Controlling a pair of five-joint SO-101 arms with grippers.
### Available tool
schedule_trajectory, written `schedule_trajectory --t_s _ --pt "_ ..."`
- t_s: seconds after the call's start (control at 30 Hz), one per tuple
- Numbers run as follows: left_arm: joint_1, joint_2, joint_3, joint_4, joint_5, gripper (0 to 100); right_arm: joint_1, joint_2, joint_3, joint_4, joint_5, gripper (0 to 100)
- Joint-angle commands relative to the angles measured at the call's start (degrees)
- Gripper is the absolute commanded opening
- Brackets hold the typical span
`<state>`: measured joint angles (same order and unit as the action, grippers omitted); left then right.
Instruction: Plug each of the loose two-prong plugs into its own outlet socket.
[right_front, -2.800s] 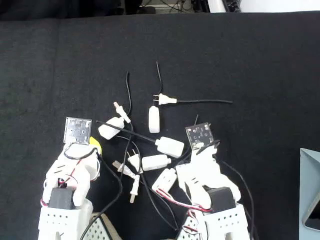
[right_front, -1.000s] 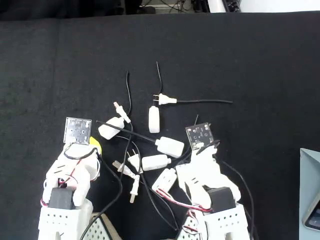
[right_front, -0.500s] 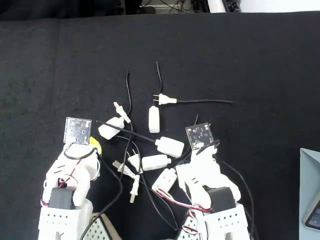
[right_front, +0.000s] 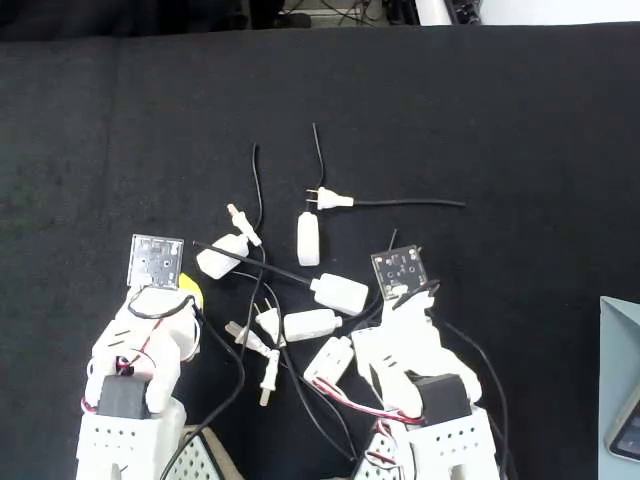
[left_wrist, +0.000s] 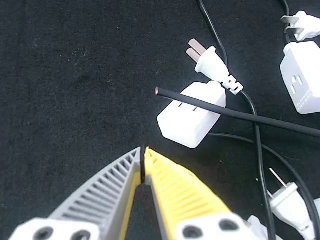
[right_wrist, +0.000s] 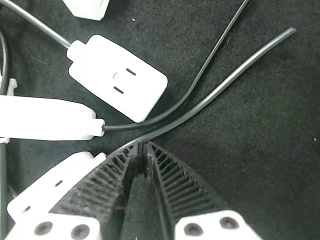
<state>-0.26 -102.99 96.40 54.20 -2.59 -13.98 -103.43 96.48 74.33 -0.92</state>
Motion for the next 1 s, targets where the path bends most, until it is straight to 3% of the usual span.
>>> schedule_trajectory --t_s 0.0,0.13,0.27,0.5,0.63,0.87,0.97 --pt "0.0 -0.5 1.0 0.7 -0.1 3 0.7 -4.9 -2.0 -0.6 0.4 1.5" --pt "-0.7 -0.7 0.7 6.4 -0.2 3 1.2 -4.9 -5.8 -3.3 5.9 1.5" --pt "-0.7 -0.7 0.7 6.7 -0.2 3 2.1 -4.8 -12.1 -5.6 14.2 1.5" --pt "-0.7 -0.7 0.7 6.7 -0.3 3 2.0 -4.3 -22.4 -5.3 14.9 1.5" --pt "-1.0 -0.7 -0.5 7.1 -0.3 3 1.9 1.5 -25.5 -5.7 14.5 8.6" --pt "-16.2 -0.7 -1.7 6.6 0.1 3 2.0 27.1 -38.6 -8.2 14.2 8.6" --pt "-20.5 -0.7 -1.4 5.6 0.2 3 1.9 40.0 -46.3 -8.2 9.4 8.8"
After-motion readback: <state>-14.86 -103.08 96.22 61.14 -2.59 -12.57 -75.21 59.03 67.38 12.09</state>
